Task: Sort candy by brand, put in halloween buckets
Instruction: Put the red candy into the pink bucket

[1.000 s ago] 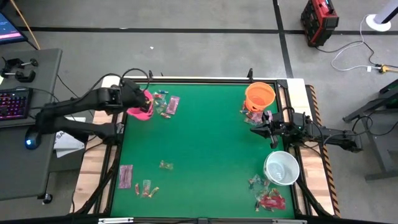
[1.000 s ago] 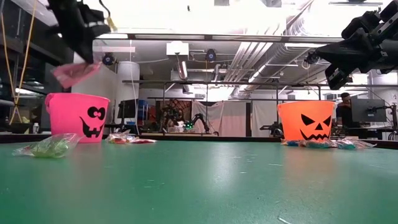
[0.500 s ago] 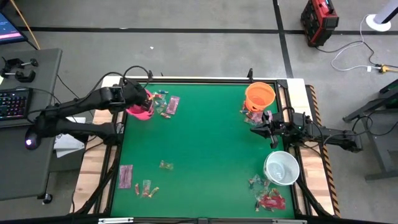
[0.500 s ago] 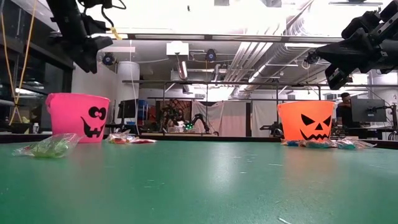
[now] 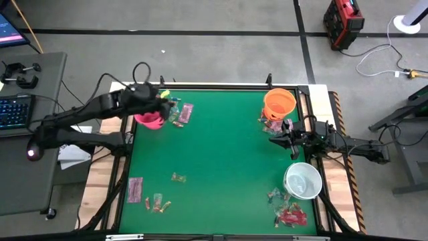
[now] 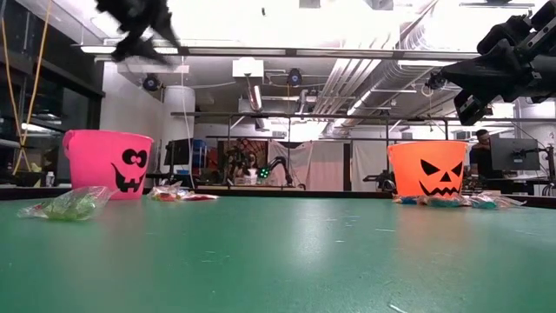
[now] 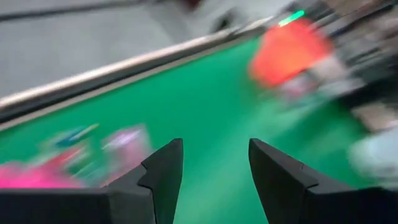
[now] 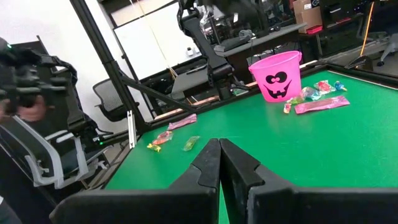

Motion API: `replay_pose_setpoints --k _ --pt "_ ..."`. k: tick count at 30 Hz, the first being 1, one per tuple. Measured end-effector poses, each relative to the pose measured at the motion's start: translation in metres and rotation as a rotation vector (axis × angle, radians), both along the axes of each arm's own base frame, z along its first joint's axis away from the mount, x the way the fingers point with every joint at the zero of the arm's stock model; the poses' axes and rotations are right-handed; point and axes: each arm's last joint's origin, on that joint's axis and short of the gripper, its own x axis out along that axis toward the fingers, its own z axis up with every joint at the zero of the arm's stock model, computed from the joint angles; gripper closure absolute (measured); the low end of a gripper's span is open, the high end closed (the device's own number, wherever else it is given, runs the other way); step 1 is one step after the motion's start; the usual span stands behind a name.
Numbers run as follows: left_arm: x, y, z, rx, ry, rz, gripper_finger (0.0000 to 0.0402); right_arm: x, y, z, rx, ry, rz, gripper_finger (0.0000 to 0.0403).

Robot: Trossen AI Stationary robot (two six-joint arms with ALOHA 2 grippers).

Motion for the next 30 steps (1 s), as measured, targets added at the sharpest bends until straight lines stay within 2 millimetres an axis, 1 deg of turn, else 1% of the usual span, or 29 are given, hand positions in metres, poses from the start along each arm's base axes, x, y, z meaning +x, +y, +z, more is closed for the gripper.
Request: replay_pose_setpoints --k 5,8,9,10,14,16,17,19,20,22,25,28,30 --pt "0.022 -0.008 0.031 0.044 -0.37 -0.176 0.0228 0.0 0.0 0.0 0.0 0.0 0.0 0.0402" --pt "0.032 -0.014 0.043 0.072 -0.515 -0.239 0.0228 0.0 -0.001 0.001 -0.001 -0.012 -0.021 0.0402" --pt "0.035 -0.016 0.046 0.079 -0.546 -0.251 0.0228 0.0 -0.001 0.003 0.021 -0.032 -0.047 0.0402" --pt "0.037 -0.018 0.048 0.082 -0.575 -0.26 0.0228 0.0 -0.002 0.006 0.087 -0.061 -0.07 0.0402" --pt "0.042 -0.022 0.049 0.052 -0.614 -0.257 0.0228 -0.005 -0.008 0.026 0.489 -0.308 -0.209 0.0402" --pt "0.045 -0.022 0.046 0.049 -0.6 -0.223 0.0228 -0.008 -0.011 0.031 0.629 -0.416 -0.296 0.0402" --pt "0.046 -0.021 0.045 0.053 -0.593 -0.2 0.0228 -0.009 -0.013 0.034 0.663 -0.462 -0.321 0.0402" --pt "0.05 -0.019 0.042 0.068 -0.577 -0.153 0.0228 -0.01 -0.013 0.041 0.688 -0.538 -0.303 0.0402" --pt "0.052 -0.017 0.041 0.075 -0.57 -0.131 0.0228 -0.01 -0.012 0.048 0.68 -0.563 -0.28 0.0402" --pt "0.054 -0.011 0.037 0.092 -0.547 -0.101 0.0228 -0.008 -0.011 0.067 0.623 -0.585 -0.241 0.0402" --pt "0.056 -0.001 0.035 0.097 -0.53 -0.092 0.0228 0.004 -0.013 0.102 0.511 -0.536 -0.269 0.0402" --pt "0.053 0.011 0.034 0.101 -0.52 -0.125 0.0228 0.036 -0.018 0.131 0.387 -0.351 -0.337 0.0402" --pt "0.05 0.017 0.034 0.105 -0.511 -0.155 0.0228 0.064 -0.026 0.143 0.34 -0.172 -0.4 0.0402"
